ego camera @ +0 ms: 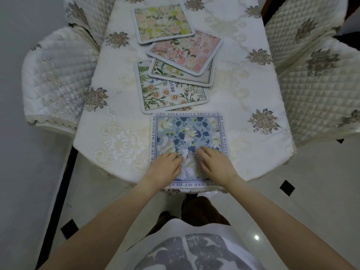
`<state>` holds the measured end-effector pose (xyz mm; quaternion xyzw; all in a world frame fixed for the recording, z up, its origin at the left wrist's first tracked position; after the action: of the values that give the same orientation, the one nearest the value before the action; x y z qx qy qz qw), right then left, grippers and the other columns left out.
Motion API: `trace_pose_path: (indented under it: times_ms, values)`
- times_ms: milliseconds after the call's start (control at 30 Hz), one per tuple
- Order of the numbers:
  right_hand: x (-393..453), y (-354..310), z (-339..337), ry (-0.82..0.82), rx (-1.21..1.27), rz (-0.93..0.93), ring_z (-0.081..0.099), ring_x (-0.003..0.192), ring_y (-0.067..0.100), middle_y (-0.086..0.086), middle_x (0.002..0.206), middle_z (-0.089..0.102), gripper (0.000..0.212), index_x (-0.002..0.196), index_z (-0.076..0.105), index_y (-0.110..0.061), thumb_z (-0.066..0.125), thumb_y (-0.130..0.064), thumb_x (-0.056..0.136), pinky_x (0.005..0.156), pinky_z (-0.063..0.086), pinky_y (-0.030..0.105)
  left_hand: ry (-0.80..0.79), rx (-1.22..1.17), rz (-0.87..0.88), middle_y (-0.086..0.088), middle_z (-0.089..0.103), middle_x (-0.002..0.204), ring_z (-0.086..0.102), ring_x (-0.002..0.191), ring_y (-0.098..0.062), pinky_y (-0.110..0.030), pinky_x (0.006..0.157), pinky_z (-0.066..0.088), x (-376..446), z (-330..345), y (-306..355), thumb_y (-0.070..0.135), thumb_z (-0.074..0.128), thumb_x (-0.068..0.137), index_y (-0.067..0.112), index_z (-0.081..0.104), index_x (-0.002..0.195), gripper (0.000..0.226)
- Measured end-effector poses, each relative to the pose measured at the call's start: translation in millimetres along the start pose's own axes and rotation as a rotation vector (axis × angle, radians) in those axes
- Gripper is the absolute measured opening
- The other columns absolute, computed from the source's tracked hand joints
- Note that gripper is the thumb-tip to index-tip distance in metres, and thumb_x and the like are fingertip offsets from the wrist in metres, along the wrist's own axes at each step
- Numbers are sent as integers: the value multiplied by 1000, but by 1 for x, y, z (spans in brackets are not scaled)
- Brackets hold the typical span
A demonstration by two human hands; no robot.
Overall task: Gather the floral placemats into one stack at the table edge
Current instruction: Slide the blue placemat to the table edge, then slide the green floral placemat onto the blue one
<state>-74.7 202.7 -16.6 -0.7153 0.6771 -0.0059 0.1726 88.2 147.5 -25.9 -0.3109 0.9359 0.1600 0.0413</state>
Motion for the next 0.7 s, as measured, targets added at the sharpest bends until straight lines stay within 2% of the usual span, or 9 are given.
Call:
trace_pose_path:
  times_ms: [267,433,500,600,700]
  values:
    - [87,27,-59,71,-13,-81,26,142,27,8,154,31,53,147,26,-17,45,-23,97,115,26,44,156,-34,-210,-11,59,123,51,110,-30,-39,91,44,61,-47,-41,20,48,94,8,48,130,38]
    - [146,30,-84,136,26,-117,28,141,29,11,152,35,53,145,29,-17,48,-17,96,114,29,45,170,-49,-319,-13,52,131,48,116,-31,-42,93,44,89,-73,-87,15,50,92,8,44,133,42]
    - [170,28,-84,122,32,-124,27,141,30,11,153,33,51,146,29,-18,47,-15,98,115,27,46,191,-51,-346,-16,51,133,48,118,-34,-44,94,44,96,-82,-110,9,54,88,5,46,131,44]
    - [202,25,-74,61,41,-131,25,142,31,11,153,33,54,146,27,-20,48,-12,97,115,26,47,192,-53,-382,-18,47,138,43,126,-34,-45,103,39,106,-86,-145,2,58,82,4,46,132,51]
    - [226,25,-60,-23,-10,-119,24,141,34,11,154,30,55,147,25,-20,48,-16,98,114,27,48,121,-62,-361,-16,40,145,37,133,-32,-44,109,32,113,-80,-173,12,66,81,9,42,137,60]
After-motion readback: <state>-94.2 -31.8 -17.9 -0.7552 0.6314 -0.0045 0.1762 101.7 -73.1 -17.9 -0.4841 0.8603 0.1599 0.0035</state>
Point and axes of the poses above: each hand's wrist, its own x-axis towards the middle knuckle, its own z-axis out of the palm, y = z × x, the point moved 5 cm from there along x, towards the middle knuckle
